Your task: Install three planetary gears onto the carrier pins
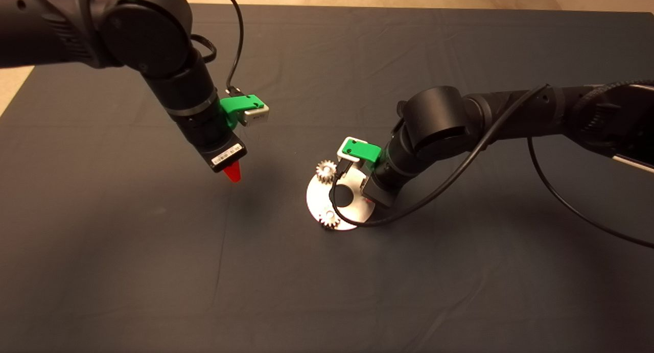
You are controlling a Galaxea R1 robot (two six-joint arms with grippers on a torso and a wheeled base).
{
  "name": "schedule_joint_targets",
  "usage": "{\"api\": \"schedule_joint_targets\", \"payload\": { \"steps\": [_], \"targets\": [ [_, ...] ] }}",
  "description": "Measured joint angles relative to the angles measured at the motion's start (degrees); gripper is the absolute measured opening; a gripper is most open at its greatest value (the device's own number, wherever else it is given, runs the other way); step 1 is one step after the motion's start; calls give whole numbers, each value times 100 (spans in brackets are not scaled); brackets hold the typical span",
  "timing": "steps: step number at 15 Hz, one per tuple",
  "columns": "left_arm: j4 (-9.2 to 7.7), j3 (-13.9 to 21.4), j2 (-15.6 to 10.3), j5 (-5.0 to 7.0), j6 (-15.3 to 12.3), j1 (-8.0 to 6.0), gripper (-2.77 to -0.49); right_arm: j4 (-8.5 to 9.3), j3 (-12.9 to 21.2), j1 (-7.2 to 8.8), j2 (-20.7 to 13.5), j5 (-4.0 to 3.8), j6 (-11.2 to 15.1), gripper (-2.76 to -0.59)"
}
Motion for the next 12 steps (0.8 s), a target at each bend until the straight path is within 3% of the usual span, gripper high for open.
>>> {"api": "schedule_joint_targets", "payload": {
  "steps": [12],
  "targets": [
    [-2, 2, -1, 0, -2, -2, -180, -9, 0, -33, -2, 1, 0, -236]
  ]
}}
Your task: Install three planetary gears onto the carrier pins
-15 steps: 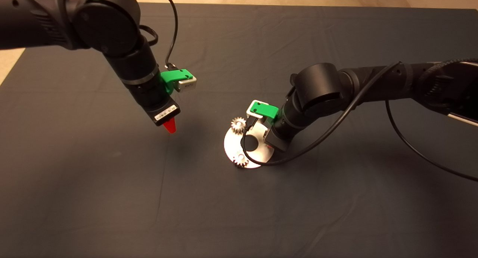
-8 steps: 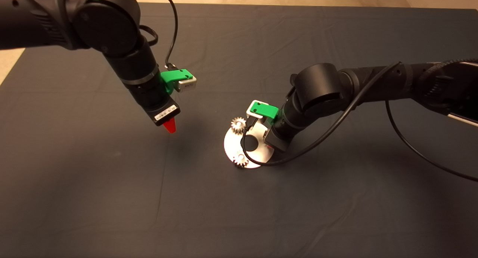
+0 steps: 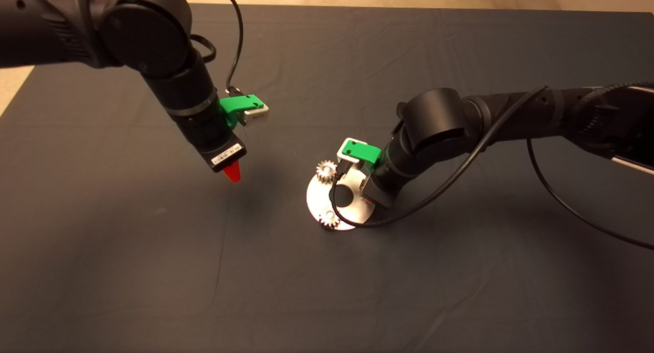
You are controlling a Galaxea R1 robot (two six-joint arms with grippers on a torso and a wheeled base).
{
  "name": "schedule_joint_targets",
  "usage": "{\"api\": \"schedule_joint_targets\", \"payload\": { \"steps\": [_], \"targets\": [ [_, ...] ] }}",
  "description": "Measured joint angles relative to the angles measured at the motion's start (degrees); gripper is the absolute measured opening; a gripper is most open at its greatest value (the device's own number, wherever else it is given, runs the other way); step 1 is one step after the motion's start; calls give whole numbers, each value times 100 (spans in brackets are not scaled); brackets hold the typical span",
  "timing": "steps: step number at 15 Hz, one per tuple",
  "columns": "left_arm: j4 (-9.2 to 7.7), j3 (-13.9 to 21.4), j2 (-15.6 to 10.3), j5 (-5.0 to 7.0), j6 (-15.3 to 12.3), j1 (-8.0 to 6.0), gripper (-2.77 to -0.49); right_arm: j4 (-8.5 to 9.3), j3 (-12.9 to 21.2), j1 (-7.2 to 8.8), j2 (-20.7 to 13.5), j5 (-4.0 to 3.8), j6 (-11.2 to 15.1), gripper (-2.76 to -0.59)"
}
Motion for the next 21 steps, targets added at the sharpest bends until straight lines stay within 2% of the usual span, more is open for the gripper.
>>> {"api": "schedule_joint_targets", "payload": {
  "steps": [4, 14, 21],
  "targets": [
    [0, 0, 0, 0, 0, -45, -180, 0, 0, 2, 0, -1, 0, -236],
    [0, 0, 0, 0, 0, -45, -180, -2, 0, 0, 5, -1, 0, -236],
    [0, 0, 0, 0, 0, -45, -180, -52, -2, -63, 2, -8, 0, -235]
  ]
}}
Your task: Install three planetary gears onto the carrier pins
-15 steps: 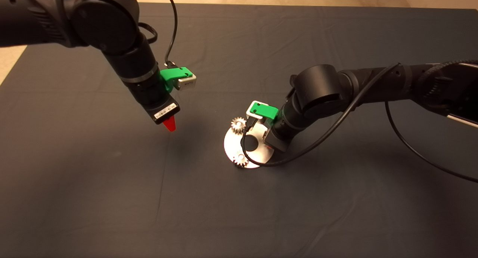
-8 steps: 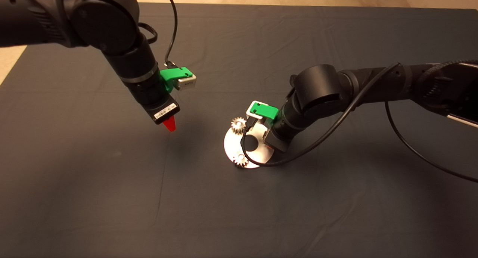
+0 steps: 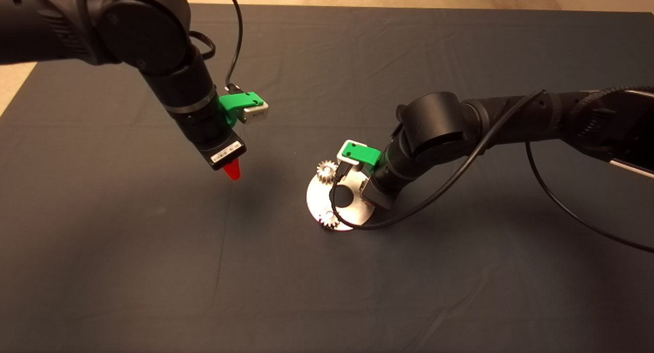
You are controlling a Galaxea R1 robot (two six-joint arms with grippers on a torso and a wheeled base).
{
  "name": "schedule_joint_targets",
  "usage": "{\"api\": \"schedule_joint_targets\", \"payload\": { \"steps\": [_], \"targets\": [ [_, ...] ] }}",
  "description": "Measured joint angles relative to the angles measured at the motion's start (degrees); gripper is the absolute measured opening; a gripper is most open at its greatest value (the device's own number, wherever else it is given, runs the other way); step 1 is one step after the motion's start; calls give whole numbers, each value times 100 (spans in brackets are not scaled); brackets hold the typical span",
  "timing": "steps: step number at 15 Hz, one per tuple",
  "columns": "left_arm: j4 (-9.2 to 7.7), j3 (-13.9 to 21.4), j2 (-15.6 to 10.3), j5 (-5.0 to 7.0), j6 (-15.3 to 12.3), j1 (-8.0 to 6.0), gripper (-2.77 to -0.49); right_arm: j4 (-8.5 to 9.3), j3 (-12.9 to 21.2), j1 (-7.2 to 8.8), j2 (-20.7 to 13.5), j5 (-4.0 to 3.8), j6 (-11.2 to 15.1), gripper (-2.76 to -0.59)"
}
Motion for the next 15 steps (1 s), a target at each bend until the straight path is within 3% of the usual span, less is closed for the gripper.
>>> {"api": "schedule_joint_targets", "payload": {
  "steps": [6, 12, 15],
  "targets": [
    [0, 0, 0, 0, 0, 0, -180, 0, 0, -5, -2, 2, 0, -228],
    [0, 0, 0, 0, 2, 0, -180, 2, 0, -25, -2, -7, 0, -194],
    [0, 0, 0, 0, 0, 0, -180, 2, 0, -26, 0, -9, 2, -192]
  ]
}}
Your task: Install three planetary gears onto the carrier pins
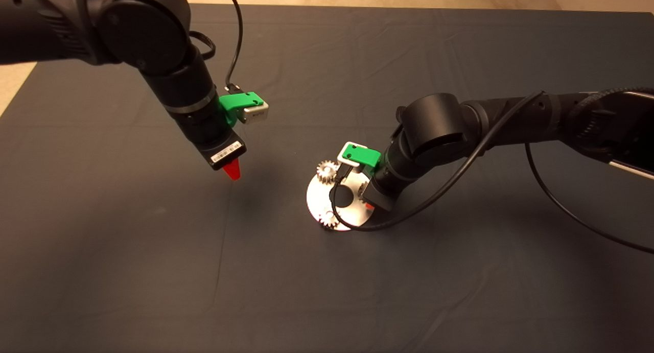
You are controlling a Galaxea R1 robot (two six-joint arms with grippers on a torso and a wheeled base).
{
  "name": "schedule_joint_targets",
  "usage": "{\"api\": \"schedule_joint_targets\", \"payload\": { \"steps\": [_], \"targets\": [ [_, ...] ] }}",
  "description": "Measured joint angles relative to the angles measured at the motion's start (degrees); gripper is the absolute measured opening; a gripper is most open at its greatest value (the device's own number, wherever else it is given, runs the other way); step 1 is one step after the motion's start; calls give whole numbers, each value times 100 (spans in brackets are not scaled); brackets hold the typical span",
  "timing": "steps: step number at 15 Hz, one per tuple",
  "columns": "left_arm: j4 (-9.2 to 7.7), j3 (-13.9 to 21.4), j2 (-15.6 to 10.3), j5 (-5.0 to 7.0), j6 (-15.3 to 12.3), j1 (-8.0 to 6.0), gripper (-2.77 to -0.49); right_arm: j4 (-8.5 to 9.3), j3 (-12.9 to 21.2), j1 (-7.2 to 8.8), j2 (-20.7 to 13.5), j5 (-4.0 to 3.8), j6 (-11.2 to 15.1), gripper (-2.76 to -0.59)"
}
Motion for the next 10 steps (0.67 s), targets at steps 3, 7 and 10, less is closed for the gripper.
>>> {"api": "schedule_joint_targets", "payload": {
  "steps": [3, 7, 10],
  "targets": [
    [0, 0, 0, 0, 0, 0, -180, 28, 0, 59, 2, 2, 1, -192],
    [-21, 0, -18, 0, 2, 0, -180, 576, 38, 369, 7, -2, 6, -192],
    [-34, 104, -16, 1, -2, 0, -180, 1070, 561, 517, -37, -2, 182, -192]
  ]
}}
